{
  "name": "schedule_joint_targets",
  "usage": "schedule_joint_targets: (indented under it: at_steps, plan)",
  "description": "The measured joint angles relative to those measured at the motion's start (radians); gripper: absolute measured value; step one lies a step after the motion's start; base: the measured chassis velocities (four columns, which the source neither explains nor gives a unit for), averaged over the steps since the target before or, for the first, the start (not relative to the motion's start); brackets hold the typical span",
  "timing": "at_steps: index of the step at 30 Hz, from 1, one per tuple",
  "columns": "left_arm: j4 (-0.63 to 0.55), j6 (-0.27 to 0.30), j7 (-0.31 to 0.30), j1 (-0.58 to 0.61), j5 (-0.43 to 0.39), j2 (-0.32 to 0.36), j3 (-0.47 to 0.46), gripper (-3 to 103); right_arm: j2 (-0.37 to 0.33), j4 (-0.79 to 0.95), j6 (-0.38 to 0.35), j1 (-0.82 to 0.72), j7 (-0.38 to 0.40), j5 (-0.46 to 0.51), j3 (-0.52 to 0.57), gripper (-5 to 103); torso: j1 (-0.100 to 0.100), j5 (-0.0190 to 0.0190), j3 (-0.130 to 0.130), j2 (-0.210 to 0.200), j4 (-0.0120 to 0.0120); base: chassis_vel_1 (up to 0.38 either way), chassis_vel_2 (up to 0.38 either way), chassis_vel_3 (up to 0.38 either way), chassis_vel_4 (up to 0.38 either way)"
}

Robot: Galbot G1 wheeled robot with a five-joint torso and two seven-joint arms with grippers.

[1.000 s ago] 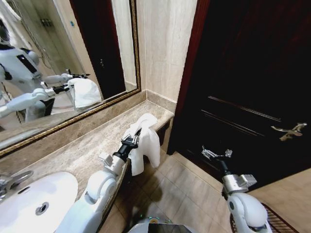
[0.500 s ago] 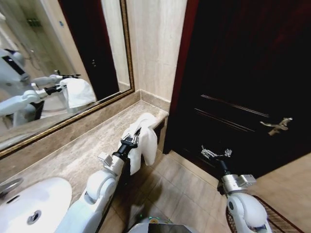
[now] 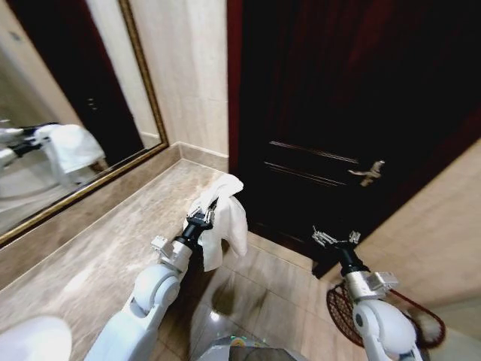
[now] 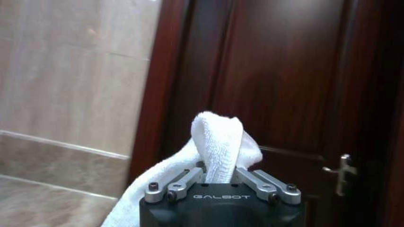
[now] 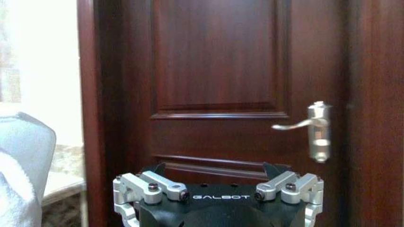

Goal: Discard the used towel into the hamper.

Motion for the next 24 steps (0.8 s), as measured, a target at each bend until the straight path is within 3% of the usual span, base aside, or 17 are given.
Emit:
schedule_joint_targets:
  at_steps: [24]
  plan:
    - [-0.002, -0.016, 0.001, 0.007, 0.002, -0.008, -0.004, 9, 0.003, 0.015, 0.004, -0.012, 0.0, 0.001, 0.004, 100, 0.0, 0.0001, 0.0, 0.0, -0.0001, -0.104, -0.101, -0.105, -0.105]
